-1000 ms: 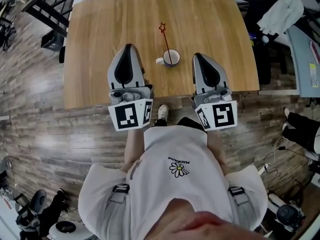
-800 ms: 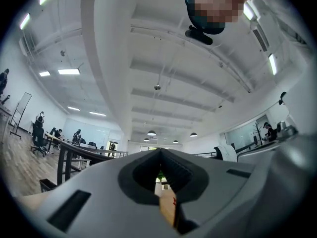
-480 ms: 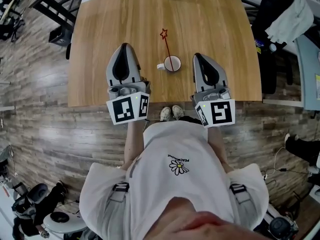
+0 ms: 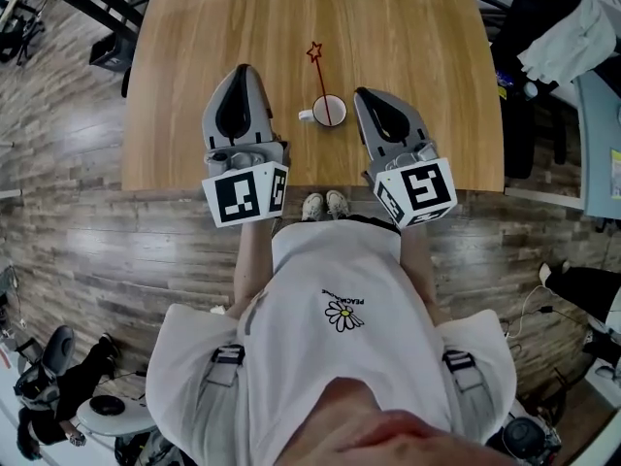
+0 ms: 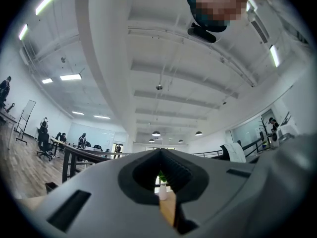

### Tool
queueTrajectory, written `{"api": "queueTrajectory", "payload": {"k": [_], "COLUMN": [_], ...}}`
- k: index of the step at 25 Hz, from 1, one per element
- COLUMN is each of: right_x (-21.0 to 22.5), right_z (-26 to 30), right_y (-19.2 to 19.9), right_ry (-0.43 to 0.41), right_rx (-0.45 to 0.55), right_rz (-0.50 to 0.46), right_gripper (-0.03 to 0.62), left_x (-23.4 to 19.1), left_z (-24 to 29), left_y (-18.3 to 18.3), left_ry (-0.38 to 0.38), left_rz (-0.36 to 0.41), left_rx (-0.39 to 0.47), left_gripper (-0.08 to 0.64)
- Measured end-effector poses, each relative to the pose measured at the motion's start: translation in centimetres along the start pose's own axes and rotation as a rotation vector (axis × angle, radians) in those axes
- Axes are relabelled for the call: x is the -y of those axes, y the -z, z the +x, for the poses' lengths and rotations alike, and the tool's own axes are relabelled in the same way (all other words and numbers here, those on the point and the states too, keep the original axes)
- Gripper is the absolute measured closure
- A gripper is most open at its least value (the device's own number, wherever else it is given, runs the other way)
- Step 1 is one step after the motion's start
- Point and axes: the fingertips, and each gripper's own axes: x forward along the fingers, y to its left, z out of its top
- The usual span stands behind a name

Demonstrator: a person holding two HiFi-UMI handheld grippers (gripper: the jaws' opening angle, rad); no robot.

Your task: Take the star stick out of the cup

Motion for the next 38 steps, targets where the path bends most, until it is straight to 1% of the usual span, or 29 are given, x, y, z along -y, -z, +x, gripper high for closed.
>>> {"api": "queueTrajectory", "payload": {"k": [1, 3, 6, 8, 12, 15, 18, 21, 25, 30, 33, 38], "right_x": [-0.3, -1.0, -1.1, -0.9, -0.3, 0.5, 1.3, 1.5, 1.5, 1.7, 1.5, 1.2], "right_z": [0.5, 1.2, 2.4, 3.8, 6.5, 8.2, 9.8, 10.8, 11.4, 11.9, 12.3, 12.2], "right_y": [0.7, 1.7, 2.5, 3.6, 6.9, 8.9, 11.4, 14.0, 16.8, 18.9, 19.4, 20.2], "right_ry": [-0.036, -0.092, -0.128, -0.146, -0.205, -0.193, -0.172, -0.159, -0.166, -0.157, -0.161, -0.172], "right_rx": [-0.03, -0.066, -0.086, -0.114, -0.219, -0.284, -0.376, -0.469, -0.555, -0.616, -0.631, -0.66], "right_rz": [0.013, 0.044, 0.114, 0.165, 0.271, 0.325, 0.303, 0.273, 0.257, 0.244, 0.249, 0.243], "right_gripper": [0.584, 0.457, 0.413, 0.416, 0.426, 0.428, 0.43, 0.439, 0.44, 0.463, 0.476, 0.515], "left_x": [-0.1, -0.1, -0.2, -0.4, -0.7, -1.1, -1.4, -1.8, -2.1, -2.6, -2.9, -2.9], "left_z": [0.1, 0.1, -0.2, -0.4, -1.0, -1.5, -1.9, -2.5, -3.1, -3.5, -3.6, -3.9], "left_y": [0.1, 0.3, 0.5, 0.8, 1.3, 1.7, 2.2, 2.4, 2.8, 3.1, 3.3, 3.6], "left_ry": [-0.002, -0.005, -0.007, -0.01, -0.022, -0.034, -0.051, -0.062, -0.084, -0.102, -0.107, -0.123], "left_rz": [-0.003, 0.001, 0.019, 0.023, 0.027, 0.001, -0.034, -0.035, -0.035, -0.036, -0.035, -0.032], "left_rx": [0.0, -0.006, -0.019, -0.03, -0.052, -0.066, -0.074, -0.08, -0.094, -0.102, -0.106, -0.11], "left_gripper": [0.545, 0.545, 0.545, 0.545, 0.545, 0.545, 0.545, 0.545, 0.545, 0.545, 0.545, 0.545]}}
